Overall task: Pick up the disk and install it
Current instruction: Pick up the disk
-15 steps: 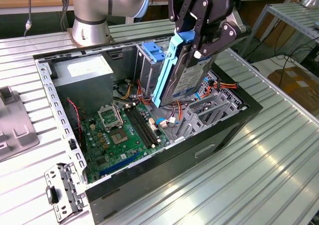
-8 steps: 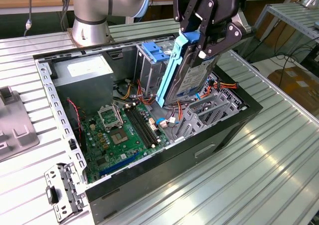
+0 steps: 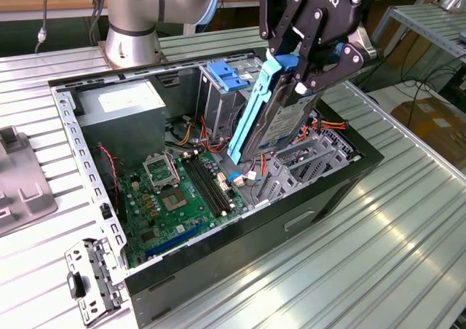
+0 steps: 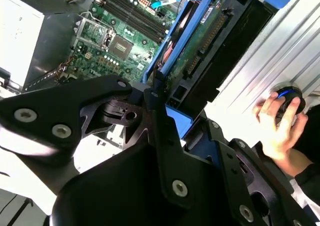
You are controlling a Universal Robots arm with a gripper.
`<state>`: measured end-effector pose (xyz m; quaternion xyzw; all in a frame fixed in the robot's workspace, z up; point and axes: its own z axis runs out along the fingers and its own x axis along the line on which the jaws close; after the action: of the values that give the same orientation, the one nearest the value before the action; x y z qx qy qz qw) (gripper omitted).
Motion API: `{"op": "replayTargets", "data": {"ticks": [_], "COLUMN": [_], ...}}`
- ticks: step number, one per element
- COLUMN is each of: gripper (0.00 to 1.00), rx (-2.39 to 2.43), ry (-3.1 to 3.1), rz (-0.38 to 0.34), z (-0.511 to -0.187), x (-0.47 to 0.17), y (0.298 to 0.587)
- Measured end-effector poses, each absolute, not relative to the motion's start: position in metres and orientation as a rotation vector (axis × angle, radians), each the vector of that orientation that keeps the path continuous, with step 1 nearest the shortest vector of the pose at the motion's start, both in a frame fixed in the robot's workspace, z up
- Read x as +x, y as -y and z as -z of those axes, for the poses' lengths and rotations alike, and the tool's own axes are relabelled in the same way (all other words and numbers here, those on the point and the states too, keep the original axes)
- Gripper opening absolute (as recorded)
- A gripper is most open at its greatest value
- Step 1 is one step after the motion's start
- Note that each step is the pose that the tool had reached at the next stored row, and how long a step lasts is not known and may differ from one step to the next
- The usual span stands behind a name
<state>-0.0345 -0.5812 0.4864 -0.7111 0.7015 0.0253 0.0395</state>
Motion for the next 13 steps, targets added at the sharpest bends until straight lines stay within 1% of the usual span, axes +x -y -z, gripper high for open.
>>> {"op": "replayTargets", "data": {"ticks": [3, 13], "gripper": [0.37, 0.37], "rx": [-2.180, -2.181], "ry": [-2.150, -2.152], "rz": [-0.081, -0.085], "z": [-0.486, -0.486], "x": [-0.015, 0.007], "y": [0.593, 0.600]}}
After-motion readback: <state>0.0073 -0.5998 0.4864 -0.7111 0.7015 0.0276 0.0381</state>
